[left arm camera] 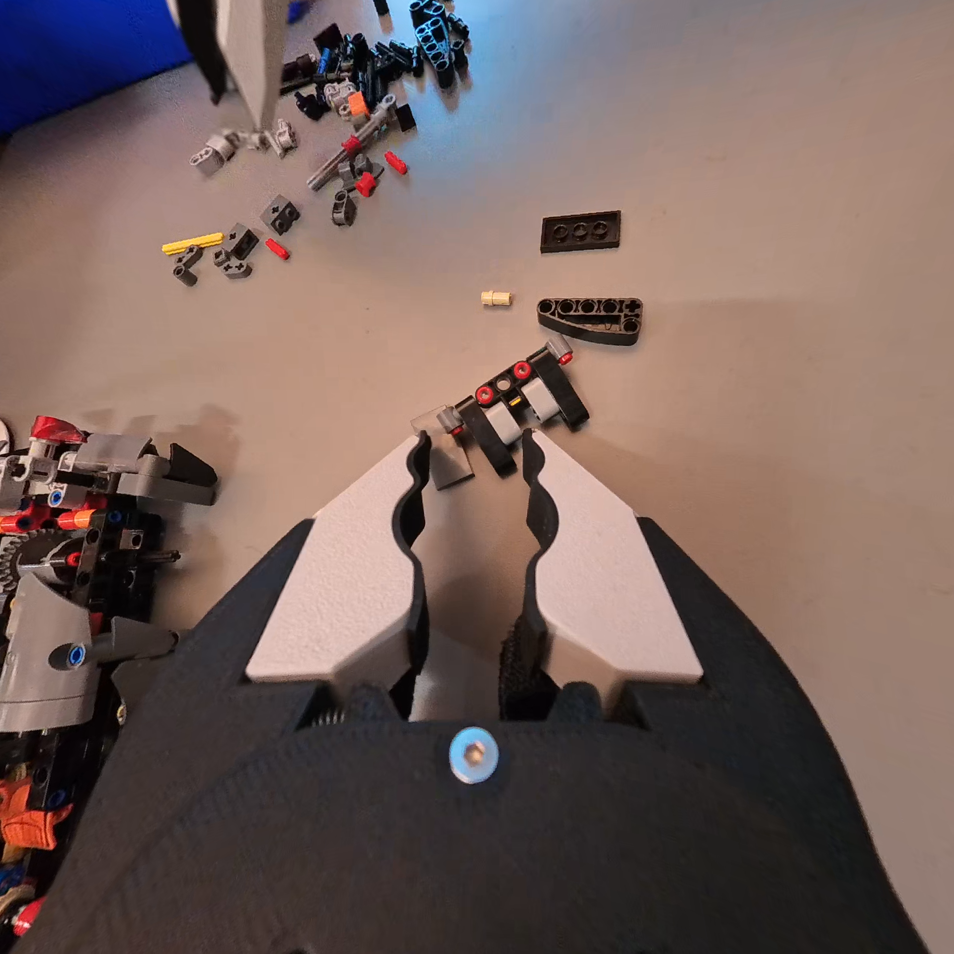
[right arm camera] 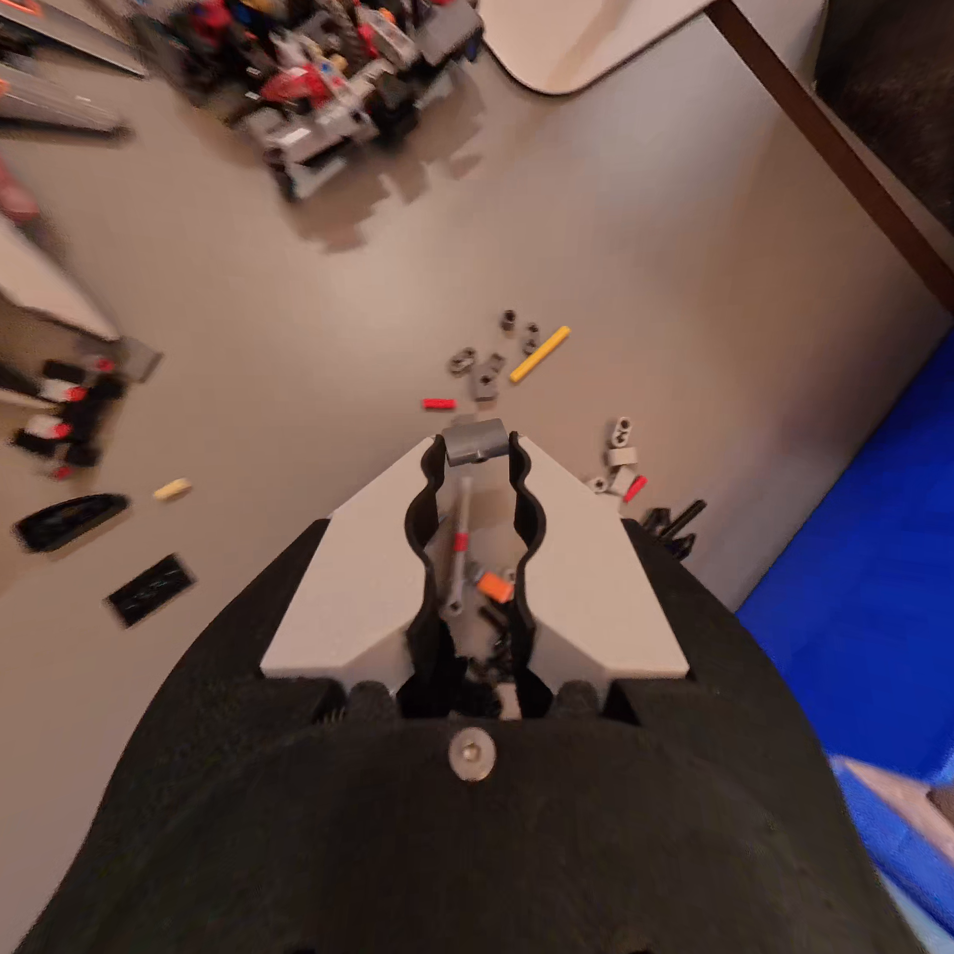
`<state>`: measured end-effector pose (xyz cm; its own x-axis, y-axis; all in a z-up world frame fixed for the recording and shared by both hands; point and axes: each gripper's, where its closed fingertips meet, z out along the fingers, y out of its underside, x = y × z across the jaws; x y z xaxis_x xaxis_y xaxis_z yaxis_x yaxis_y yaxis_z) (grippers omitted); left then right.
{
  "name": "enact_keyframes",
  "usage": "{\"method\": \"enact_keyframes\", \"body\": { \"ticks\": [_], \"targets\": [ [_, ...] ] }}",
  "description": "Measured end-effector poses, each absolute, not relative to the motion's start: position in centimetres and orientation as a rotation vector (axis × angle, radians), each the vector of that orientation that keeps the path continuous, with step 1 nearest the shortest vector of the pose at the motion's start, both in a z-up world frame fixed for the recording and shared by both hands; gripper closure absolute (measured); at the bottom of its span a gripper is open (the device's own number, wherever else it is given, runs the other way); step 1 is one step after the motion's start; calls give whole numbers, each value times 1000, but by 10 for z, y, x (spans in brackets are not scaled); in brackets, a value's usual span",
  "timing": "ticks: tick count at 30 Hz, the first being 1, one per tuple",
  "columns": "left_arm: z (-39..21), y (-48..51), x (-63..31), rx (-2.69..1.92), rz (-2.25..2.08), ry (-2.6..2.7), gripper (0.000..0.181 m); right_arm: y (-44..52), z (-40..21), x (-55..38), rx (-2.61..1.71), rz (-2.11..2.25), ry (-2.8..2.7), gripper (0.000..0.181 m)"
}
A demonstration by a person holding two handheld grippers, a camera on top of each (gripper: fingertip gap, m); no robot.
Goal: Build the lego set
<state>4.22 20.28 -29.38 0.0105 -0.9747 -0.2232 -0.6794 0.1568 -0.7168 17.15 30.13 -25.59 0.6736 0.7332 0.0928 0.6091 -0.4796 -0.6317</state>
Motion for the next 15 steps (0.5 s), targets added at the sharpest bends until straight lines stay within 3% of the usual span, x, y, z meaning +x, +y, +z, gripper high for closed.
{"method": "enact_keyframes", "body": {
  "ticks": [8, 15],
  "targets": [
    [-289, 210, 39, -1542, -472, 1709, 140, 197, -226, 123, -2113, 457, -1012, 159],
    [-292, 205, 43, -1534, -477, 1729, 141, 142, -276, 149, -2253, 353, -892, 158]
  ]
}}
